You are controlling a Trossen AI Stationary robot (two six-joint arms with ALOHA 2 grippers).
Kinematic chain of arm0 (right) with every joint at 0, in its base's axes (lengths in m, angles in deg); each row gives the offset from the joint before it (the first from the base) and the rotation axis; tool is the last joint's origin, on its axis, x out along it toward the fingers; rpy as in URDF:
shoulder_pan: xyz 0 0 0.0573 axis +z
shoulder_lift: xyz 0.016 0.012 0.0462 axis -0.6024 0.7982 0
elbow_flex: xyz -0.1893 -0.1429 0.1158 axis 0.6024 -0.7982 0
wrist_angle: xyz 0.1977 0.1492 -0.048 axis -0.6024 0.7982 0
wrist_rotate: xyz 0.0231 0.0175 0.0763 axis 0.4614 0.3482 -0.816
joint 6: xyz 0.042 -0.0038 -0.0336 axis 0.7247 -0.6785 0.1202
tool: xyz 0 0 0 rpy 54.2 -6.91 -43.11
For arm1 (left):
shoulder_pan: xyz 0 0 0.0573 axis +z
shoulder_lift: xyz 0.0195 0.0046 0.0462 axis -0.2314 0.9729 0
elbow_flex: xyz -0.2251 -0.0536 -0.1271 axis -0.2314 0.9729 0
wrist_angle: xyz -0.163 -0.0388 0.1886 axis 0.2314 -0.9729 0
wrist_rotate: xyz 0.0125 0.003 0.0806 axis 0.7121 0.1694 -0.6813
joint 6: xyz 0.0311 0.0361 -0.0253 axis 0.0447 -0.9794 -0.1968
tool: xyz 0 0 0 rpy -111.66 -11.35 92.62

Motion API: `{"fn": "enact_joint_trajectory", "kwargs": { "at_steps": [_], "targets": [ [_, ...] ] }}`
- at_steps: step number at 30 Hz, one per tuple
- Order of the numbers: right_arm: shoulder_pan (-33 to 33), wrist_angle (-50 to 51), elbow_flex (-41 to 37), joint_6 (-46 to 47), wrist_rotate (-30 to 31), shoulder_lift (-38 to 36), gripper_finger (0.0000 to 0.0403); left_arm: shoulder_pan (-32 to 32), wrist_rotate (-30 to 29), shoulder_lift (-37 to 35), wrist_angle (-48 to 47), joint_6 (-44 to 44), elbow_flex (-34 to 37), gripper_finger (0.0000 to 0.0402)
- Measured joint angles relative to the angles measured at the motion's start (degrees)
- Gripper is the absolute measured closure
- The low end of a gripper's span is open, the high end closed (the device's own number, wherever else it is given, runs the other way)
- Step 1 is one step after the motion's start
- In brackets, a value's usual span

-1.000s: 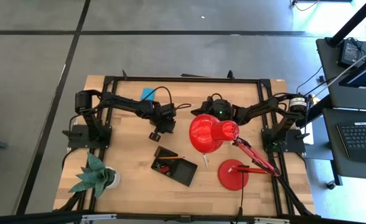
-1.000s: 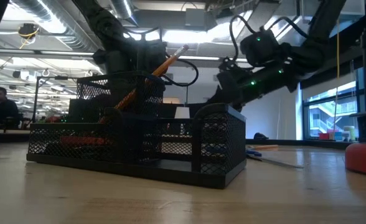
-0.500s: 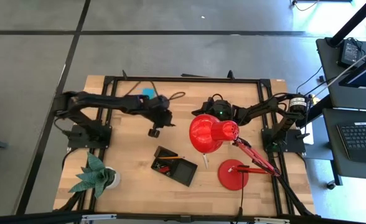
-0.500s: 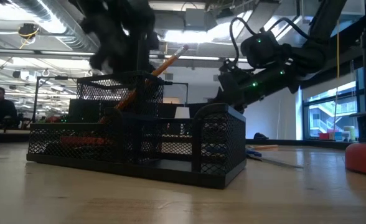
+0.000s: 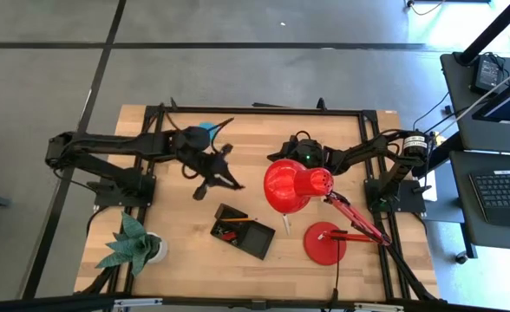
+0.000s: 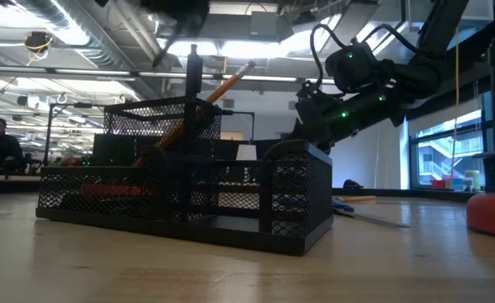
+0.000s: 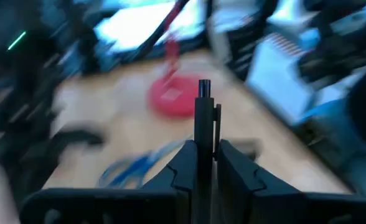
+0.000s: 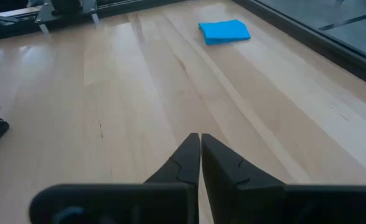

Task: Pick and place office supplies into organizer
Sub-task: Put the black pen into the desk organizer

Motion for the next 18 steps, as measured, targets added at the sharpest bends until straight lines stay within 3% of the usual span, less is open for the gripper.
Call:
{"fn": "enact_joint_trajectory", "kwargs": {
  "at_steps": [7,18],
  "targets": [
    [0.0,0.1,0.0,1.2,0.0,0.0,0.0382,-6.1,11.1,0.2,17.5,1.6,3.6,0.0365],
    [0.0,-0.2,0.0,2.7,0.0,0.0,0.0382,-7.5,10.8,1.3,51.7,8.7,20.2,0.0365]
  ]
}}
